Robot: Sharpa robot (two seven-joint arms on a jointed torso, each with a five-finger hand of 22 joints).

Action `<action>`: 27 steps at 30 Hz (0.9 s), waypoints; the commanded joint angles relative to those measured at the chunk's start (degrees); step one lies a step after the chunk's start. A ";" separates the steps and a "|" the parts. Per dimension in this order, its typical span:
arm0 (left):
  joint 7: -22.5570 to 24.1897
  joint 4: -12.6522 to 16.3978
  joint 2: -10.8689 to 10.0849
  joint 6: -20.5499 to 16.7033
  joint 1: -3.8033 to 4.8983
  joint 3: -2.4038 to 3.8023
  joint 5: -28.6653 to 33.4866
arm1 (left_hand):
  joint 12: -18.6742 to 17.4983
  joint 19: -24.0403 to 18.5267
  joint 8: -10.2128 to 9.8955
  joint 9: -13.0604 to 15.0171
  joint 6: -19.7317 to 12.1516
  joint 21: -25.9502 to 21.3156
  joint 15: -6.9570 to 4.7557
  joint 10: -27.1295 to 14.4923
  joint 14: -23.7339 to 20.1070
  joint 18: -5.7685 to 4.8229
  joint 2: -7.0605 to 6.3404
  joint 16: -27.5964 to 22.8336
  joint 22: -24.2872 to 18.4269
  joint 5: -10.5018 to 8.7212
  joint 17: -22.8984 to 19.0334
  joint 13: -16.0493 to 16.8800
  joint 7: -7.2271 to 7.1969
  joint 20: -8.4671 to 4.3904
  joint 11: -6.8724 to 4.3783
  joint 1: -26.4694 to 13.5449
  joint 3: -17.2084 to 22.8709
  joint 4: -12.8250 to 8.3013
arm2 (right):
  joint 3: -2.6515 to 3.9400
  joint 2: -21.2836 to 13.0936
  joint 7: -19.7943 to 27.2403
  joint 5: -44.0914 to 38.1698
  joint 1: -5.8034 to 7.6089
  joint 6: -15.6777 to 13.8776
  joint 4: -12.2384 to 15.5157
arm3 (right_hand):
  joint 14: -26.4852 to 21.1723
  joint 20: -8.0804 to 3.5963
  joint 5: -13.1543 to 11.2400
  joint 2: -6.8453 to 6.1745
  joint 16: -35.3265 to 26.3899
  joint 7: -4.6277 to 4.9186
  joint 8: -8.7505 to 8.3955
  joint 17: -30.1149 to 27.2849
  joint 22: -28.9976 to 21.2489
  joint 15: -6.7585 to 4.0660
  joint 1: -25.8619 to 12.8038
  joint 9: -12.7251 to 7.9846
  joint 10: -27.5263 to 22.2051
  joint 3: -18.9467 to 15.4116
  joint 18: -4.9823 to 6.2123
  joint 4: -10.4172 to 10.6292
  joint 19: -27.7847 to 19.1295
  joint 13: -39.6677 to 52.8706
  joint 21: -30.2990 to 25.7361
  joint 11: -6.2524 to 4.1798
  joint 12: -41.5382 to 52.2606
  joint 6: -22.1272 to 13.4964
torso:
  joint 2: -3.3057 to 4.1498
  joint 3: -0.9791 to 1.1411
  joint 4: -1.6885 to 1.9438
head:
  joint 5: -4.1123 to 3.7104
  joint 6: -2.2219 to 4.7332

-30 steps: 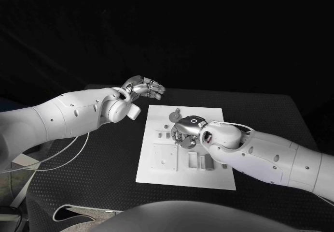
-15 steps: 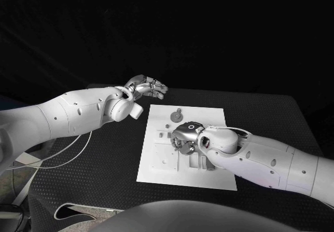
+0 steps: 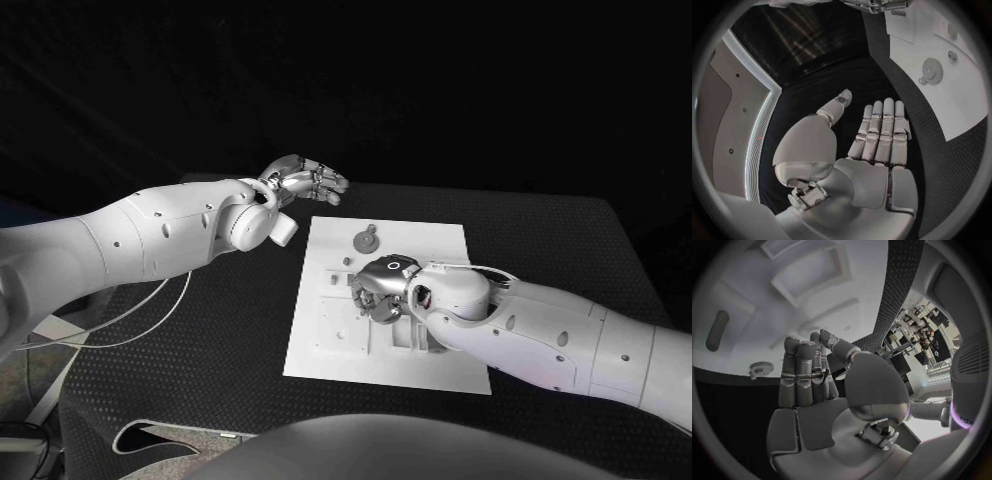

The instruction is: Assemble the parts on the task board

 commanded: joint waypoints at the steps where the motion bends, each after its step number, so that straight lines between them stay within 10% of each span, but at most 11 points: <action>1: 0.38 0.05 0.17 0.76 0.09 0.06 0.36 | -0.34 -0.03 0.35 -0.06 -0.31 0.02 0.40 0.15 -0.02 0.87 -0.09 -0.39 -0.10 0.25 0.08 -0.10 0.28 0.36 0.40 -0.13 -0.24 0.02 | -0.04 0.17 0.21 -0.80 -0.23 -0.08 -0.18 | -0.21 0.02 0.08 0.12 0.39 0.33 0.32 0.04 1.15 -0.30 -0.35 2.32 0.20 0.27 0.74 0.04 0.25 0.06 0.40 0.05 -0.25 0.71 | 0.03 0.02 0.02 | 0.06 0.00; 27: 0.23 -0.03 0.19 1.04 0.09 0.06 0.36 | -0.39 -0.03 0.38 -0.11 -0.34 0.02 0.42 0.16 -0.02 0.87 -0.09 -0.55 -0.22 0.25 0.26 -0.16 0.28 0.39 0.41 -0.18 -0.27 0.05 | -0.03 1.17 -0.05 -1.20 -0.99 -0.18 -0.84 | -0.06 -0.11 0.08 0.11 0.78 0.32 0.33 0.07 1.20 -0.34 -0.37 2.49 0.23 0.31 0.74 0.03 0.43 0.19 0.64 0.02 -0.35 0.68 | 0.01 -0.01 0.01 | 0.23 0.00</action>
